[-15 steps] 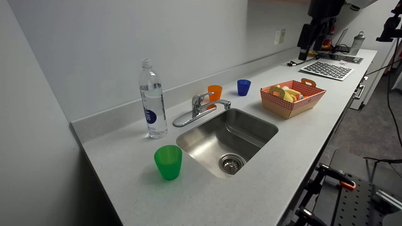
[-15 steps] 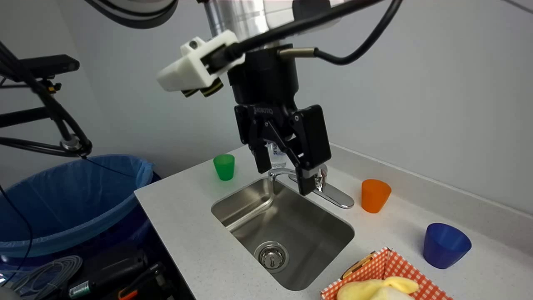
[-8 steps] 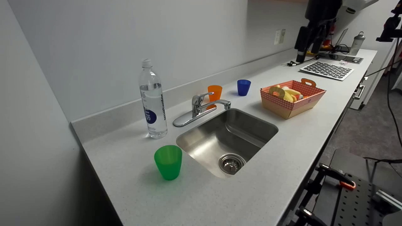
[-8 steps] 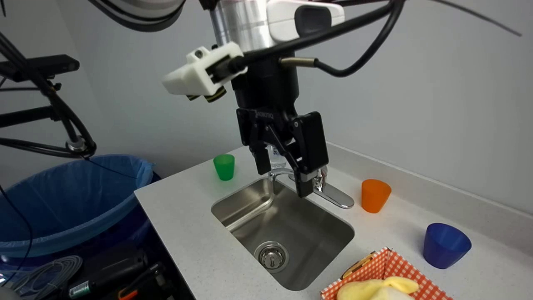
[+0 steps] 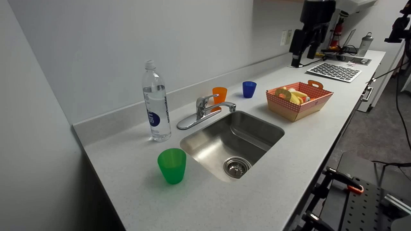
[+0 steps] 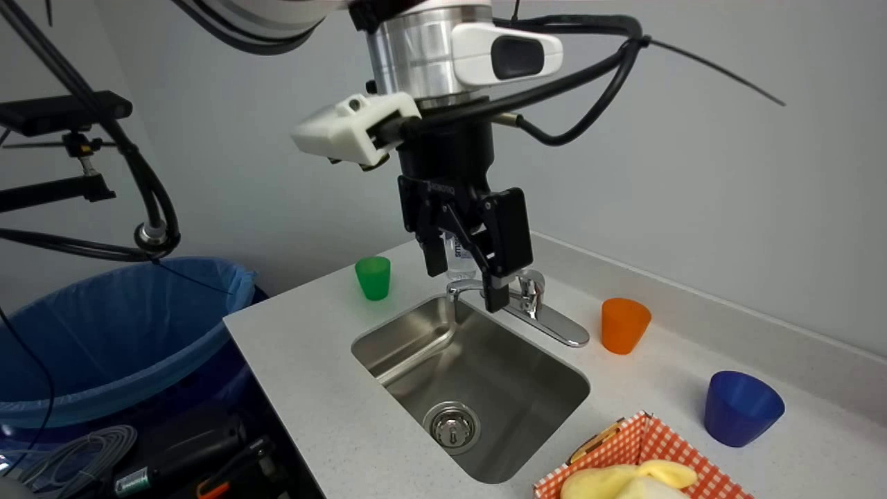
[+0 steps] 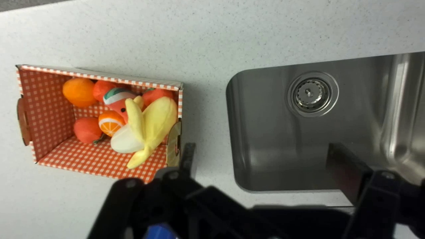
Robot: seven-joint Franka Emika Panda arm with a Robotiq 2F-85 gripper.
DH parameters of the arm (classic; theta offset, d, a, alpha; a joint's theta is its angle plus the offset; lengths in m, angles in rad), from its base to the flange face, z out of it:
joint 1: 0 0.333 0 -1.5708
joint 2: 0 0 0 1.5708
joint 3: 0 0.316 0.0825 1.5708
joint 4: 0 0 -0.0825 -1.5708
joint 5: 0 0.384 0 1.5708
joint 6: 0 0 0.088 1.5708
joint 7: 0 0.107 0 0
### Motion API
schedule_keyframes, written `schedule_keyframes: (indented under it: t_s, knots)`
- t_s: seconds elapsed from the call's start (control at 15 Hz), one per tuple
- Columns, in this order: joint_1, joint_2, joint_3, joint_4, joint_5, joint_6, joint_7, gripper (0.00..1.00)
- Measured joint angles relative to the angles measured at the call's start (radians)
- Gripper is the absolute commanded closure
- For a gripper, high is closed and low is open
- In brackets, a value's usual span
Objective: Move the tap to the right
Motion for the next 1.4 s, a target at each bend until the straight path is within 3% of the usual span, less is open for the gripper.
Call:
schedule_keyframes:
  t_s: [0.8, 1.4]
  knots:
    - [0.1, 0.166, 0.037, 0.114, 0.094, 0.064, -0.004, 0.0]
    - [0.104, 0.209, 0.055, 0.156, 0.084, 0.077, 0.008, 0.0]
